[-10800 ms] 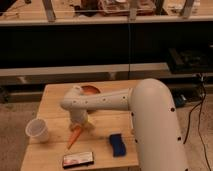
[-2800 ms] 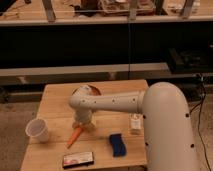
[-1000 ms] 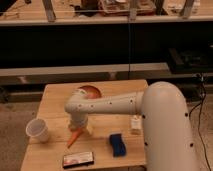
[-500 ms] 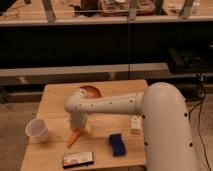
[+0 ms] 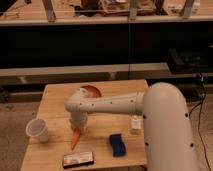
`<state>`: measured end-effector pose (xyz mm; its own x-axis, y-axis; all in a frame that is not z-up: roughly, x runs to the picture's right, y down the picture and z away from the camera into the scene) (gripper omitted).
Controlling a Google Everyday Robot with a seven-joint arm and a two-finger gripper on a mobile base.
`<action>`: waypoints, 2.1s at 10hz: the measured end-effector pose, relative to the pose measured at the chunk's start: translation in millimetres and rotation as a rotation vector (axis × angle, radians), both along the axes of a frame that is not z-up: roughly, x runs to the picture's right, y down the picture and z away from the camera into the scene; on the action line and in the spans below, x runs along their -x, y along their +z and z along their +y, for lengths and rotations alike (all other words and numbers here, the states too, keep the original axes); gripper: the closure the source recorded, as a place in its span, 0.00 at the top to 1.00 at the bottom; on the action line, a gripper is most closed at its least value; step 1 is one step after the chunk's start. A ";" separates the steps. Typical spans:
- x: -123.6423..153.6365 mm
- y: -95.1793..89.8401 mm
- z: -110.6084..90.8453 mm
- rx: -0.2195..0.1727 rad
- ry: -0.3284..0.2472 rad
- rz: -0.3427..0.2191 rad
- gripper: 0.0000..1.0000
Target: Place the pepper in the ceramic bowl
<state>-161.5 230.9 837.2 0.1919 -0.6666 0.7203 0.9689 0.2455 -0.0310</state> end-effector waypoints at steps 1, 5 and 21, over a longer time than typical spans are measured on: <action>0.6 -1.0 -0.5 -0.002 -0.002 -0.002 0.10; -2.2 -3.9 -6.0 -0.006 0.001 -0.041 0.10; -112.8 -19.2 -137.9 -0.239 0.194 -0.136 0.10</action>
